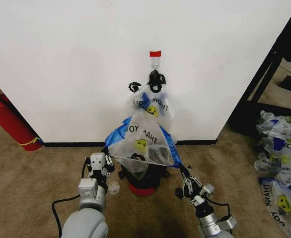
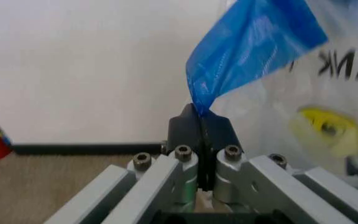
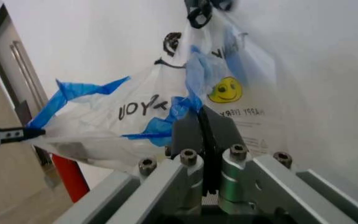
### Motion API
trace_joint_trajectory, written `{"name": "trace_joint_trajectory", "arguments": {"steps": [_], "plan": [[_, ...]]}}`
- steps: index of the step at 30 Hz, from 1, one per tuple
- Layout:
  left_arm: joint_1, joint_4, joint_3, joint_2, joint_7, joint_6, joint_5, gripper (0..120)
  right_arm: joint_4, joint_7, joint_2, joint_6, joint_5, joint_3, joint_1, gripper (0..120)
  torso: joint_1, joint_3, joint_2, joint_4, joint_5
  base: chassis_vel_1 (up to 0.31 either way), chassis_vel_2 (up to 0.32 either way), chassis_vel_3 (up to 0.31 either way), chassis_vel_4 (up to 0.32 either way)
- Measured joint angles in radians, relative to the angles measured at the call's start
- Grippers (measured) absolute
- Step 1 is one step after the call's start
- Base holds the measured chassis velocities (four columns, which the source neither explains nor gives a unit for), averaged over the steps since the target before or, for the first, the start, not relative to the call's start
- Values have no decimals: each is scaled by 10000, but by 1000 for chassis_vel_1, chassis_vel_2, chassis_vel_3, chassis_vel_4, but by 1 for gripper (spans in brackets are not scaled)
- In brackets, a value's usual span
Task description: Pick up the garbage bag from the wall and place it over the trash bin.
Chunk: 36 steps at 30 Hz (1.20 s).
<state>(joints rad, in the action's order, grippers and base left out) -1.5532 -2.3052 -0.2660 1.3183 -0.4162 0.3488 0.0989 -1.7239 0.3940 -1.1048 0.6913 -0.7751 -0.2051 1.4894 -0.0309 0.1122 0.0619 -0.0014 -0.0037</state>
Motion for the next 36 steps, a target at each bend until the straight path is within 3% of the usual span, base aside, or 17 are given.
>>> {"name": "trace_joint_trajectory", "arguments": {"steps": [7, 13, 17, 26, 32, 36], "plan": [[-648, 168, 150, 6, -188, -221, -276, 0, -504, -58, 587, -199, 860, -221, -30, 0, 0, 0, -1, 1, 0, 0, 0, 0, 0], [-705, -418, 85, -54, -154, -377, -289, 0, -1286, 1871, 1678, -547, 489, -1611, -486, 0, 0, 0, 0, 1, 0, 0, 0, 0, 0], [-660, -540, 52, -63, -116, -397, -244, 0, -1403, 2261, 1916, -628, 329, -2033, -801, 0, 0, 0, 0, 0, 0, 0, 0, 0, 0], [-465, -163, 213, 96, 23, -902, -221, 0, -709, 2599, 1720, -550, 168, -2274, -1656, 0, 0, 0, -1, -1, 0, 0, 0, 0, 0], [294, 305, 88, 180, 39, -1155, -34, 0, 258, 2205, 1335, -250, 415, -1771, -2632, 0, -1, 1, -1, -1, -1, 0, 0, 0, 0], [946, 115, -218, 19, 108, -1215, 422, 0, 329, 1913, 1121, -244, 510, -1422, -3354, 0, -1, 2, -1, 2, -1, 0, 0, 0, 0]]}}
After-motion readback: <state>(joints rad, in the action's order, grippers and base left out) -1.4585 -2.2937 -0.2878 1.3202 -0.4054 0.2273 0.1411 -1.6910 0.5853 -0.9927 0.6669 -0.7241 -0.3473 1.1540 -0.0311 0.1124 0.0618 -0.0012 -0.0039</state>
